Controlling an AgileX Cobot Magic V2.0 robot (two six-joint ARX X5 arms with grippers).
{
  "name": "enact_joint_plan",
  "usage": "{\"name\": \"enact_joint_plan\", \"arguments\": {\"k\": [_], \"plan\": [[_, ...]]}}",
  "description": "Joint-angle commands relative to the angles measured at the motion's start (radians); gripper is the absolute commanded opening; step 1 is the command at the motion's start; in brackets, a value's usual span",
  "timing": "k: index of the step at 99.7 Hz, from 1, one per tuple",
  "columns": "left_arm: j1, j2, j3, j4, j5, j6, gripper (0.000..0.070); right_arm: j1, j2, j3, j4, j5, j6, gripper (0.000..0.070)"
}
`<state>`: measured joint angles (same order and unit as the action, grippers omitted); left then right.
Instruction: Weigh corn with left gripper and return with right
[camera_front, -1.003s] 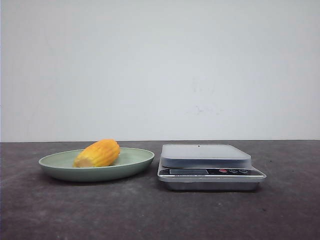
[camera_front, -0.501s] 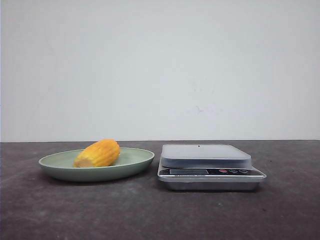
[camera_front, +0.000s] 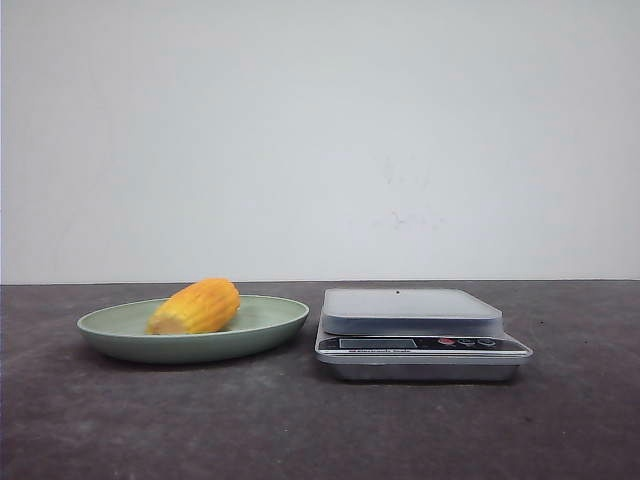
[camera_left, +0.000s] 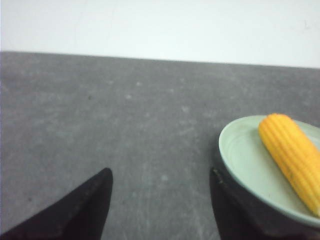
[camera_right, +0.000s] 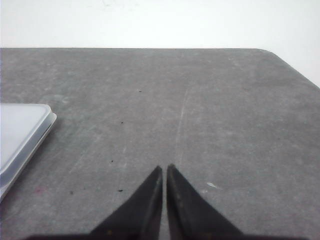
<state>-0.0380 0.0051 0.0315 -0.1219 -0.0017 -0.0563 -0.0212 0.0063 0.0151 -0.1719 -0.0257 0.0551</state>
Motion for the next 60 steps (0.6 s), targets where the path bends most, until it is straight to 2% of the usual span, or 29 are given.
{"name": "enact_joint_plan", "arguments": {"k": [1,18,37,39,41,47,60], "plan": [[-0.002,-0.002,-0.018,0.034,-0.002,-0.009,0.0352,0.000,-0.002,-0.002,-0.004,0.000,0.019,0.0006],[-0.002,-0.002,-0.018,0.102,-0.002,-0.011,0.0353,0.000,-0.002,-0.002,-0.005,0.000,0.024,0.0006],[-0.002,-0.002,-0.018,0.109,0.002,-0.061,0.0337,0.000,-0.002,-0.002,-0.005,0.000,0.048,0.0006],[-0.002,-0.002,-0.018,0.109,0.000,-0.061,0.0310,0.000,-0.002,-0.002,-0.005,0.000,0.053,0.0005],[-0.002,-0.002,-0.018,0.109,-0.002,-0.063,0.0254,0.000,-0.002,-0.002,-0.004,0.000,0.060,0.0005],[-0.002,-0.002,-0.017,0.116,-0.001,-0.078,0.0005,0.000,-0.002,-0.002,0.001,0.000,0.090,0.0005],[-0.002,-0.002,0.000,0.121,0.000,-0.158,0.0012,0.000,-0.002,0.020,0.000,-0.004,0.172,0.0004]]}}
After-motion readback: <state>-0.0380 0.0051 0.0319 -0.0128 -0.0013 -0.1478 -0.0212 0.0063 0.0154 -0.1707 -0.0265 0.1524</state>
